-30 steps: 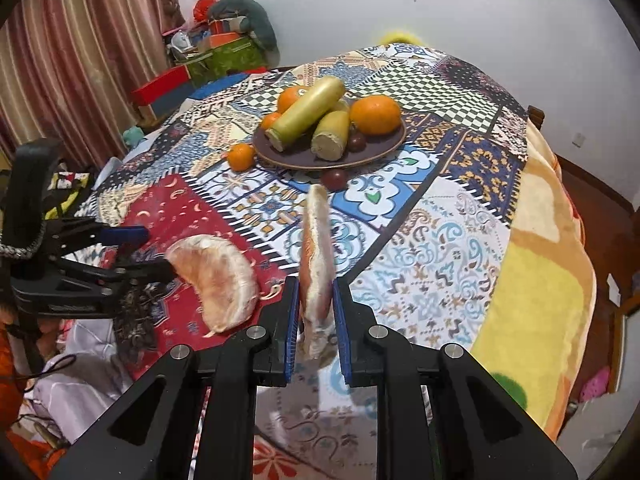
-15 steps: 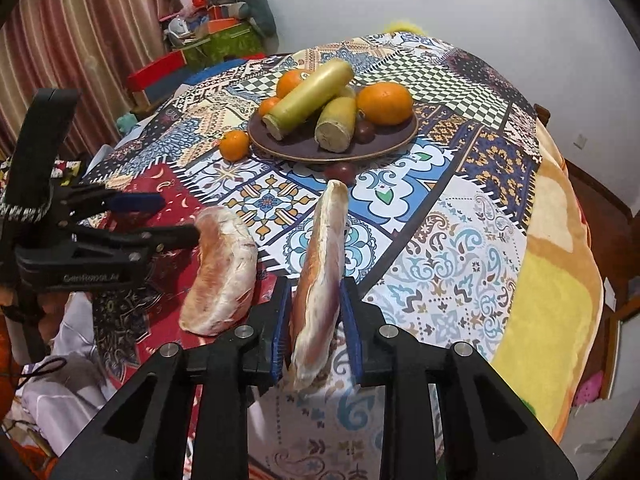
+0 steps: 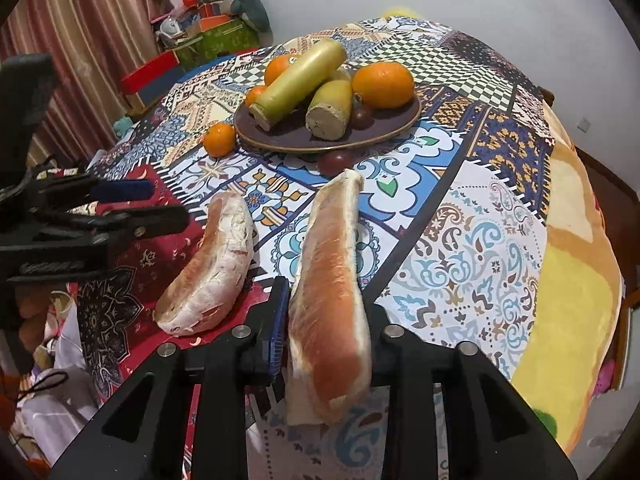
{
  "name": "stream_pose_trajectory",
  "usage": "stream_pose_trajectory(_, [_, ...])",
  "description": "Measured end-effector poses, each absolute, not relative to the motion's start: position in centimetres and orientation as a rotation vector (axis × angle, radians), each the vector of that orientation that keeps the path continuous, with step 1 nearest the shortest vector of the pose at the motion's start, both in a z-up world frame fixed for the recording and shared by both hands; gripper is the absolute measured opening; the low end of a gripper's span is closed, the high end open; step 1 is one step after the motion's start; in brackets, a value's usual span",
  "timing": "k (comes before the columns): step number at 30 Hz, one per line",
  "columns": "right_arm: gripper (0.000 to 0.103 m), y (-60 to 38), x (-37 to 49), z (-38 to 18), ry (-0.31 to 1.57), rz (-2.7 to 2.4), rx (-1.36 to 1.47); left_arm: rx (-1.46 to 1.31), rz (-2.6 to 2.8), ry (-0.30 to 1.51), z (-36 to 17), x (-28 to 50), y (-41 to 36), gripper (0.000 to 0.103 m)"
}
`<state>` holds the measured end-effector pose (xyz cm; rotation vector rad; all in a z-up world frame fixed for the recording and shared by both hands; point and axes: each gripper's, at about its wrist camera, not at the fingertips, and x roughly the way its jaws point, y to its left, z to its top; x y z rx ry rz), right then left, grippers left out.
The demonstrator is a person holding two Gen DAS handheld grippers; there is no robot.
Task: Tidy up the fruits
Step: 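Grasp the second pomelo segment with the left tool and lift it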
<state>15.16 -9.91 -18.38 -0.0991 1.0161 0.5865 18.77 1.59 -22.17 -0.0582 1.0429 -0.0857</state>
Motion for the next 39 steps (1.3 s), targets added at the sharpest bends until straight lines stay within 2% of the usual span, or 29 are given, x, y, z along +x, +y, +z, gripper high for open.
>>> stream_pose_trajectory(8, [0.024, -11.6, 14.5, -17.3, 0.980, 0.551, -0.066, -0.056, -0.128, 1.057, -21.4, 18.2, -1.0, 0.068])
stream_pose_trajectory(20, [0.024, -14.2, 14.0, -15.3, 0.919, 0.493, -0.074, -0.087, -0.188, 1.121, -23.2, 18.7, -4.4, 0.070])
stream_pose_trajectory(25, [0.024, -14.4, 14.1, -15.4, 0.917, 0.493, -0.068, -0.019, -0.189, 1.087, -23.7, 18.5, -5.8, 0.070])
stream_pose_trajectory(26, [0.024, -14.3, 14.1, -15.4, 0.917, 0.492, -0.067, -0.026, -0.196, 1.076, -23.7, 18.6, -5.8, 0.066])
stream_pose_trajectory(28, [0.024, -14.3, 14.0, -15.4, 0.914, 0.494, -0.062, -0.018, -0.186, 1.056, -23.9, 18.7, -5.8, 0.053])
stream_pose_trajectory(29, [0.024, -14.3, 14.0, -15.4, 0.913, 0.495, -0.060, -0.016, -0.188, 1.052, -23.9, 18.8, -5.6, 0.051])
stream_pose_trajectory(39, [0.024, -13.9, 14.3, -15.2, 0.904, 0.505, -0.057, -0.053, -0.195, 1.009, -22.6, 18.5, -3.8, 0.037])
